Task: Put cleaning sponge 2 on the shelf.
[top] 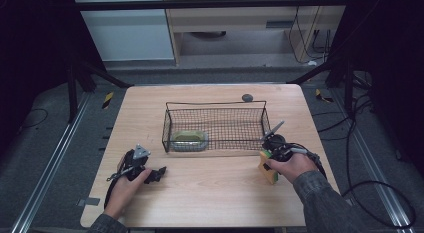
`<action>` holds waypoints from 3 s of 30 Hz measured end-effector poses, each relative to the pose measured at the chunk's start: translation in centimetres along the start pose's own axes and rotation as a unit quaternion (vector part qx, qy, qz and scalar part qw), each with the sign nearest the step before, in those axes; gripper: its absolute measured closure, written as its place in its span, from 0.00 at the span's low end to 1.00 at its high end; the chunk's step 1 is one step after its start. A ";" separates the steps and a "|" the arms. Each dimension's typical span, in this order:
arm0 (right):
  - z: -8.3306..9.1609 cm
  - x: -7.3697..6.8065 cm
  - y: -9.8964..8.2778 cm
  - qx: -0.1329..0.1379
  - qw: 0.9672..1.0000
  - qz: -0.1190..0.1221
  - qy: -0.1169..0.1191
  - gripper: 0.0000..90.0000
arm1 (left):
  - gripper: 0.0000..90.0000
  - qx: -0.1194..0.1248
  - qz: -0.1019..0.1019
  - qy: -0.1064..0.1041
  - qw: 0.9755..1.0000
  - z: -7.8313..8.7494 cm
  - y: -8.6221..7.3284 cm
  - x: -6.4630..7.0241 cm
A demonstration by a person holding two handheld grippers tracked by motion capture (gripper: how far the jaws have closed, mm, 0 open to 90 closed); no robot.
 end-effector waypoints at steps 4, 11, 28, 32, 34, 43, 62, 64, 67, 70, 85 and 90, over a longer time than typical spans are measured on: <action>0.7 0.1 -0.1 0.009 1.000 -0.003 0.007 0.72 | 0.00 0.000 0.000 0.000 1.000 0.0 0.0 0.0; 2.8 0.0 0.0 0.025 1.000 0.003 0.012 0.72 | 0.00 -0.001 -0.001 0.000 1.000 0.0 0.0 0.0; 10.3 0.6 3.1 0.102 0.995 0.016 -0.003 0.72 | 0.00 0.000 0.000 0.000 1.000 0.0 0.0 0.0; 11.4 0.9 4.1 0.117 0.993 0.023 -0.009 0.72 | 0.00 0.000 0.000 0.000 1.000 0.0 0.0 0.0; 11.8 0.9 4.6 0.119 0.992 0.026 -0.014 0.72 | 0.00 0.000 0.000 0.001 1.000 0.0 0.0 0.0; 12.5 1.4 7.0 0.152 0.988 0.035 -0.020 0.72 | 0.00 0.000 0.001 0.002 1.000 0.0 0.0 0.0; 9.6 1.8 10.6 0.158 0.986 0.046 -0.040 0.72 | 0.00 0.000 0.001 0.001 1.000 0.0 0.0 0.0; 9.4 2.0 10.8 0.161 0.985 0.045 -0.038 0.72 | 0.00 0.000 0.001 0.001 1.000 0.0 0.0 0.0; 9.1 2.2 11.1 0.162 0.985 0.042 -0.037 0.72 | 0.00 0.000 0.001 0.001 1.000 0.0 0.0 0.0; 8.7 2.3 11.2 0.163 0.985 0.043 -0.036 0.72 | 0.00 0.000 0.000 0.001 1.000 0.0 0.0 0.0; 7.4 2.6 11.7 0.154 0.986 0.044 -0.038 0.72 | 0.00 0.000 -0.001 0.000 1.000 -0.1 0.1 0.0; 6.7 2.8 11.8 0.149 0.987 0.042 -0.038 0.72 | 0.00 0.000 -0.001 0.000 1.000 -0.1 0.1 0.0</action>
Point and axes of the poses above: each handheld gripper's, and its own axes: z roughly backward along the jaws, y roughly out of its top, x roughly to its right, the point moved 1 cm from there along -z, roughly forward along the jaws, and after that the axes turned 12 degrees about y, right-handed, at the moved point
